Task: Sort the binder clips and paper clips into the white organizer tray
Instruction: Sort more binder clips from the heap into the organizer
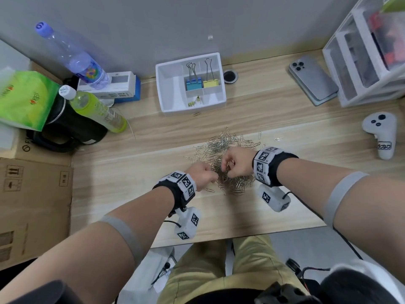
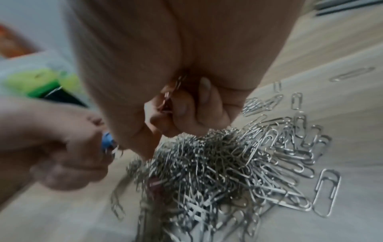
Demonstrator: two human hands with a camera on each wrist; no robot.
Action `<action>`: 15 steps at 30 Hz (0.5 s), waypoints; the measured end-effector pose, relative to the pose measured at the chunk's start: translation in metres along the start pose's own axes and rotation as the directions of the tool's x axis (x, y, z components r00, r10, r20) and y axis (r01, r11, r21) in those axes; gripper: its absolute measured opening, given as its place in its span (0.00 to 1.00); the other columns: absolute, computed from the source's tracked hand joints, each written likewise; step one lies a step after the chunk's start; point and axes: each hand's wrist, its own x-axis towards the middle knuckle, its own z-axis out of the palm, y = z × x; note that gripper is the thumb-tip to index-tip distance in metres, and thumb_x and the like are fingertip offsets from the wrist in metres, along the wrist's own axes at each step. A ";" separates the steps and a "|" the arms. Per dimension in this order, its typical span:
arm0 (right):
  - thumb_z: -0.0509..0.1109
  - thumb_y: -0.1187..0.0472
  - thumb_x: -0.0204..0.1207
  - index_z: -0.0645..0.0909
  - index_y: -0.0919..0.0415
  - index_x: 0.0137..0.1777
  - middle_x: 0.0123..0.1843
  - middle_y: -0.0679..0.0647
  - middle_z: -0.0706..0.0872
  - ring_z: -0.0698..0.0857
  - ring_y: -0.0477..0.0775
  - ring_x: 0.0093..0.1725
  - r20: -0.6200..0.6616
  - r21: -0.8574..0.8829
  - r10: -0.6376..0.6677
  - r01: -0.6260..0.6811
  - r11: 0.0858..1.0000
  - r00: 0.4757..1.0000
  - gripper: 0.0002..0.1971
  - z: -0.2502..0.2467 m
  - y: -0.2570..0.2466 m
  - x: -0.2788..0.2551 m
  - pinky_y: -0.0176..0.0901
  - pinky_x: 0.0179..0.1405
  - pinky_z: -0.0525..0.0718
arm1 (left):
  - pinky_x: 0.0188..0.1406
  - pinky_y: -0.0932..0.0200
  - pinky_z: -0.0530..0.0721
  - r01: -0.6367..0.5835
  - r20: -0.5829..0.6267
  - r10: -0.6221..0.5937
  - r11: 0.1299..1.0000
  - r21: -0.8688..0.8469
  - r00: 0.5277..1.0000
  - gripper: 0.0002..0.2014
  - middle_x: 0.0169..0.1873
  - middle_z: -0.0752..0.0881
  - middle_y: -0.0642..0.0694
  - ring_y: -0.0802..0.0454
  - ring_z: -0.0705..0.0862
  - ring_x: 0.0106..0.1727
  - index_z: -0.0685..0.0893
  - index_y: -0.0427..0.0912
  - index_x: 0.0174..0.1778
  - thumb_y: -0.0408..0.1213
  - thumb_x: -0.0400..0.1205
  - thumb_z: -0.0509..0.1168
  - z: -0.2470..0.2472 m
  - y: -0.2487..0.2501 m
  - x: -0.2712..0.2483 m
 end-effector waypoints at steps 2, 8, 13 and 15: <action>0.78 0.63 0.64 0.88 0.51 0.46 0.30 0.43 0.79 0.77 0.45 0.26 0.029 -0.122 -0.030 0.033 0.992 0.999 0.11 0.008 -0.003 0.004 0.38 0.30 0.78 | 0.21 0.66 0.60 0.016 0.030 -0.016 1.000 -0.024 0.999 0.08 0.18 0.67 0.46 0.53 0.63 0.19 0.70 0.43 0.27 0.35 0.61 0.65 -0.002 -0.002 -0.002; 0.72 0.65 0.69 0.89 0.48 0.50 0.39 0.42 0.84 0.83 0.50 0.41 0.077 -0.380 -0.061 0.085 0.921 0.995 0.13 0.022 -0.005 0.012 0.39 0.38 0.83 | 0.20 0.67 0.59 0.048 0.061 -0.043 0.995 -0.091 0.997 0.07 0.19 0.67 0.45 0.54 0.62 0.19 0.72 0.43 0.31 0.28 0.65 0.63 -0.005 -0.011 -0.006; 0.73 0.59 0.69 0.89 0.48 0.42 0.31 0.41 0.81 0.81 0.46 0.34 -0.036 -0.261 -0.077 0.065 0.963 0.996 0.05 0.023 0.001 0.014 0.39 0.38 0.81 | 0.19 0.70 0.57 0.070 0.063 -0.060 0.985 -0.160 0.996 0.10 0.20 0.64 0.46 0.56 0.59 0.15 0.73 0.41 0.32 0.22 0.71 0.61 -0.010 -0.020 -0.005; 0.75 0.58 0.70 0.87 0.49 0.38 0.32 0.44 0.83 0.80 0.46 0.31 -0.133 -0.007 -0.023 0.022 1.000 0.991 0.02 0.018 0.001 0.013 0.40 0.36 0.82 | 0.18 0.72 0.57 0.077 0.080 -0.063 0.980 -0.182 0.995 0.10 0.21 0.64 0.45 0.56 0.58 0.14 0.74 0.40 0.31 0.21 0.72 0.60 -0.015 -0.020 -0.006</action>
